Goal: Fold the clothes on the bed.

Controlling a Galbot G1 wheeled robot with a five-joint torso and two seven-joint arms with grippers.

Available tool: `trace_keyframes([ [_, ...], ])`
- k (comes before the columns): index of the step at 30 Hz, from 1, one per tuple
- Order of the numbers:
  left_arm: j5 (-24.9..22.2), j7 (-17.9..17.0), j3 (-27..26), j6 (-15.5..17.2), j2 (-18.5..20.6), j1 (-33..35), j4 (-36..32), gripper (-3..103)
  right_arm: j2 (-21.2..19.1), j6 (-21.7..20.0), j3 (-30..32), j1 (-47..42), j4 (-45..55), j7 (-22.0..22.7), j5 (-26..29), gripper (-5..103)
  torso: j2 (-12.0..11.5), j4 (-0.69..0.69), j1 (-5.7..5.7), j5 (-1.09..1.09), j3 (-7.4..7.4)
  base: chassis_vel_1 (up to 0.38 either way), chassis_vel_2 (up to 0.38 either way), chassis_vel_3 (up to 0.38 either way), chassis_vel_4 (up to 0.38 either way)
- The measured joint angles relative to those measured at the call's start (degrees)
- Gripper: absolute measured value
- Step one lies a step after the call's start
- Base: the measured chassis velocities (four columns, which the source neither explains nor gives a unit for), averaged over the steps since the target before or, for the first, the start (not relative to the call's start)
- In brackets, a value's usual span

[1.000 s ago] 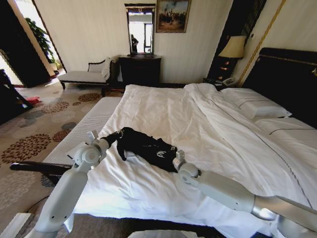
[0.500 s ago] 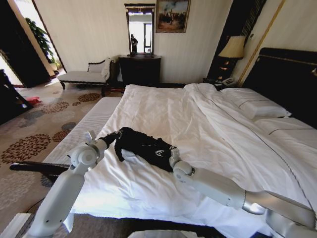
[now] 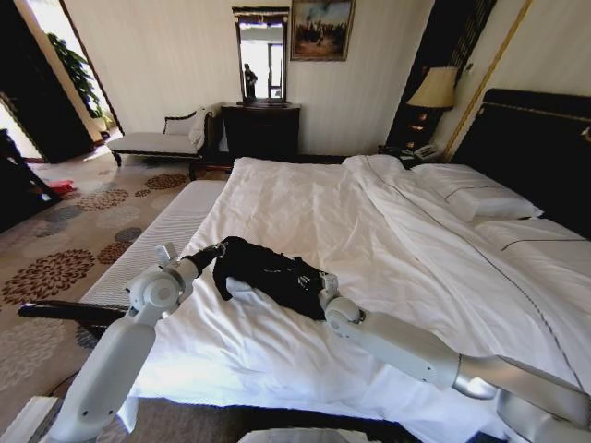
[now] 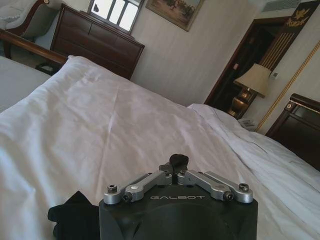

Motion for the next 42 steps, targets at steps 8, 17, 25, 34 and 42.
trace_keyframes([
  [8,-0.22,-0.10,-0.23,-0.11,0.01,-0.25,-0.02,0,-0.46,1.13,0.69,-0.98,0.14,-0.85,-0.34,20,0.00,0.00,0.00,0.00,0.00,0.000,0.000,0.000,0.000],
  [17,-0.96,-0.08,-1.12,-0.37,0.35,-0.43,-0.24,0,-2.21,5.00,6.72,-3.61,1.26,-3.48,-3.89,1,0.00,0.00,0.00,0.00,0.00,0.000,0.000,0.000,0.000],
  [25,-2.63,0.17,-3.02,-0.97,2.93,-0.18,-2.35,0,-7.51,13.11,21.75,-9.18,5.59,-14.60,-5.16,0,0.00,0.00,0.00,0.01,0.00,0.000,0.000,0.000,0.000],
  [34,-6.68,0.68,-10.33,-3.32,7.40,0.86,-7.72,0,-16.05,19.07,41.86,-19.98,14.25,-26.51,0.53,0,0.00,0.00,0.00,0.01,0.00,0.000,0.000,0.000,0.000],
  [42,-10.80,-0.32,-17.22,-4.96,9.56,0.92,-13.72,0,-19.98,20.56,60.19,-32.68,23.54,-31.60,4.47,0,0.00,-0.02,0.00,-0.01,-0.01,0.000,0.000,0.000,0.000],
])
